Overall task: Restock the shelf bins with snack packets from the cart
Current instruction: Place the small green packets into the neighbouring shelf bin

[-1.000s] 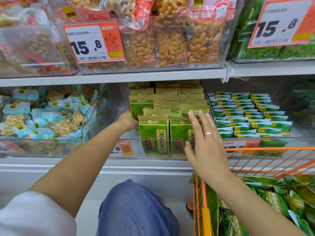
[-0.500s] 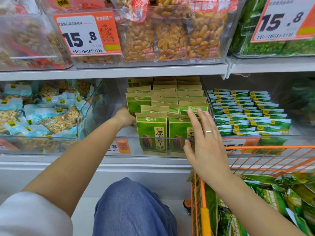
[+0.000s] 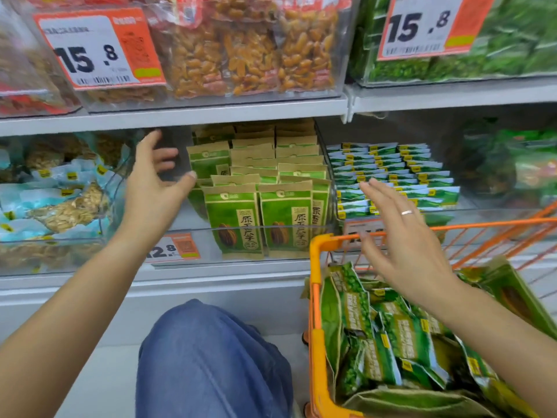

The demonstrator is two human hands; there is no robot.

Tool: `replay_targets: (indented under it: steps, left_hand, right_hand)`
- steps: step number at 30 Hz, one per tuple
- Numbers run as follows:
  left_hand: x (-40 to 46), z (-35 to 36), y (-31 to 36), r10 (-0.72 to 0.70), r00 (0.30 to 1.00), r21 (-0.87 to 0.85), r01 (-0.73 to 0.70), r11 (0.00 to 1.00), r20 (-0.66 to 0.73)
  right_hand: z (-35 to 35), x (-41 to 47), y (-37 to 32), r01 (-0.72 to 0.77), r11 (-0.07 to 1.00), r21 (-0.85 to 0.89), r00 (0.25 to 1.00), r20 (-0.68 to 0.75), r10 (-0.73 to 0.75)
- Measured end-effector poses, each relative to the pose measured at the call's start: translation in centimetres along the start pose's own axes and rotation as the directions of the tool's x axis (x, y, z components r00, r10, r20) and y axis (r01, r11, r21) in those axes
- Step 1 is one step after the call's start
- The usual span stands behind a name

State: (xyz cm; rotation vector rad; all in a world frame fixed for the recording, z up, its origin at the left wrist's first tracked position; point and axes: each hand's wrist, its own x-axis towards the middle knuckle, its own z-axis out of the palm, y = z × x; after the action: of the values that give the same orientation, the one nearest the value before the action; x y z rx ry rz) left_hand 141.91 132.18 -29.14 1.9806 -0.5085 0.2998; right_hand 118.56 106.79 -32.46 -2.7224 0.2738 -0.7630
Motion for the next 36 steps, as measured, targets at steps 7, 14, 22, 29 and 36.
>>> replay_targets:
  steps: [7, 14, 22, 29, 36]
  left_hand:
    - [-7.6, 4.5, 9.3, 0.459, 0.881, -0.228, -0.426, 0.875, 0.116]
    - [-14.0, 14.5, 13.4, 0.385, 0.276, -0.152, -0.605, 0.781, 0.881]
    - [-16.5, 19.8, 14.8, 0.237, 0.187, -0.095, -0.56, 0.823, 0.953]
    - [-14.9, 21.2, 14.1, 0.081, 0.289, -0.078, -0.023, 0.997, 0.954]
    - [-13.8, 21.7, 16.4, 0.062, 0.313, -0.071, 0.016, 0.997, 0.948]
  right_hand:
    - [-6.3, -5.6, 5.4, 0.058, 0.92, -0.388, 0.917, 0.384, 0.104]
    - [-7.1, -9.4, 8.0, 0.082, 0.86, -0.504, 0.518, 0.759, 0.395]
    - [-6.0, -9.5, 8.8, 0.191, 0.888, -0.419, 0.595, 0.769, 0.235]
    - [-8.1, -7.5, 8.7, -0.157, 0.975, -0.155, 0.801, 0.557, 0.218]
    - [-10.3, -4.4, 7.2, -0.364, 0.93, -0.048, 0.885, 0.292, 0.361]
